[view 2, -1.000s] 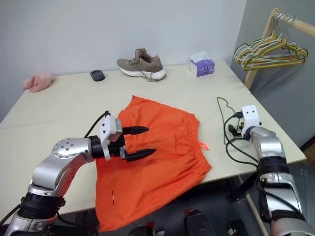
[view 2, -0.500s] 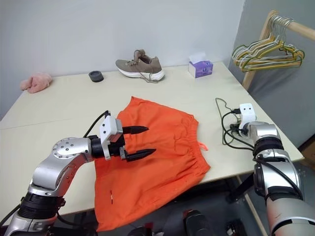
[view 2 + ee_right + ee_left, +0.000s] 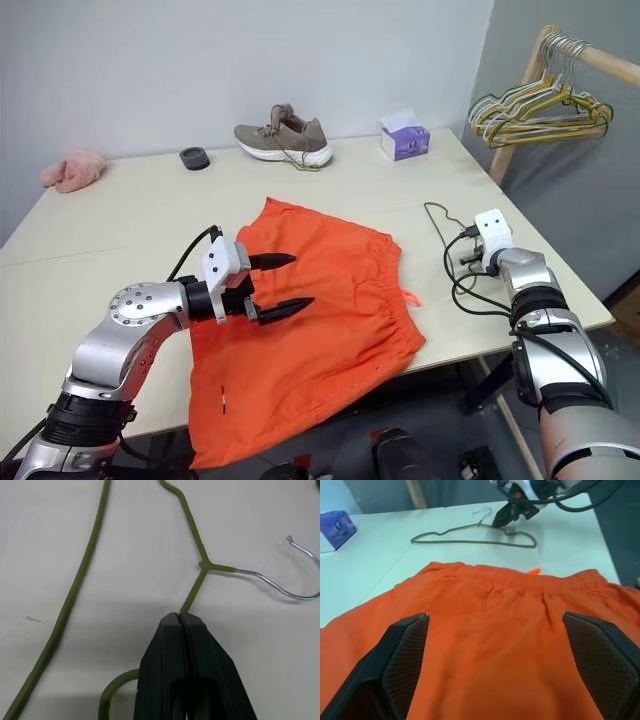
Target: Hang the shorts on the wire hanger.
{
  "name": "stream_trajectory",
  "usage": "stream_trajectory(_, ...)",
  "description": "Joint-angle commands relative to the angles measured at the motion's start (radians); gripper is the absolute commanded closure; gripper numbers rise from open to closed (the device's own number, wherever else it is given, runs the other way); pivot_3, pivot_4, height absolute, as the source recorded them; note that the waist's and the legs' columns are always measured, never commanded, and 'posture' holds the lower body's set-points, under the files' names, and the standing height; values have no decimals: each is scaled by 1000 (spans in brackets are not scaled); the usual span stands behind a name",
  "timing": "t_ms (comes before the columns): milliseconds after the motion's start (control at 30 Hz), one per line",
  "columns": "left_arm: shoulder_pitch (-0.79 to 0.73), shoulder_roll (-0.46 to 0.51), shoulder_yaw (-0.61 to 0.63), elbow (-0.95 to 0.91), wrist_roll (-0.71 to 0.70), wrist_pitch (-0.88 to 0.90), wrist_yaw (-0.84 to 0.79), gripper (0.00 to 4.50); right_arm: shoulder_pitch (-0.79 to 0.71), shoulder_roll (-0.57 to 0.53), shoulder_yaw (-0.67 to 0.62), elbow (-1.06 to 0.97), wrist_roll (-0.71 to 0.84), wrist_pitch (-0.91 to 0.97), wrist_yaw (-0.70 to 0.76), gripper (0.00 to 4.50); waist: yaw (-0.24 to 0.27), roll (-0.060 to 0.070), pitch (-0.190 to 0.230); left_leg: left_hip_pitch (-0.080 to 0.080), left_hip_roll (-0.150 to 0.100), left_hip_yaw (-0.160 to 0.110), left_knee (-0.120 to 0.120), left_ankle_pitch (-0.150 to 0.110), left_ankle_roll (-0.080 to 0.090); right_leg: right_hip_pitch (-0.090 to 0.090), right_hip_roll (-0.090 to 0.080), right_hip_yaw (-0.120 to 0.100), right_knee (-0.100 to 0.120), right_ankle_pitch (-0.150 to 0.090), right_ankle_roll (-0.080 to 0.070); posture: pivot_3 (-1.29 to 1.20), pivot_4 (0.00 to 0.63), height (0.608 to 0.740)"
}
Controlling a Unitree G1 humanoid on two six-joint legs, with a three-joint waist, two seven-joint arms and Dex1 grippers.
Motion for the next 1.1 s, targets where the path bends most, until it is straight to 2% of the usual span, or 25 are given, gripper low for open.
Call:
stream_trajectory(33,-28,-1,35,31,32,-46,33,0,36,-51,27,-182,-28,-92,65,4481,0,0,0,-2,0,0,0,0,0,-1,0,0,0,0,0,-183,57,740)
stream_trajectory(300,-29,-7,34,63,33,-66,34,0,224,-151,53,-531,-91,-194,101,4481,2,0,0,-10,0,0,0,0,0,-10,0,0,1,0,0,-194,55,740)
stream_trajectory(533,-39,-14,30,76,42,-75,32,0,307,-164,44,-684,-114,-201,104,4481,-1,1,0,-9,0,0,1,0,0,-10,0,0,2,0,0,-206,56,740)
stream_trajectory(1033,-26,-28,10,65,58,-86,24,0,364,-79,14,-732,-26,55,152,4481,-1,0,-1,-8,0,1,1,0,0,-9,0,1,2,0,0,-203,57,740)
stream_trajectory(1100,-22,-28,11,63,59,-87,24,0,365,-70,1,-742,-5,105,162,4099,1,0,-1,-9,0,1,1,0,0,-9,0,1,2,0,0,-200,57,740)
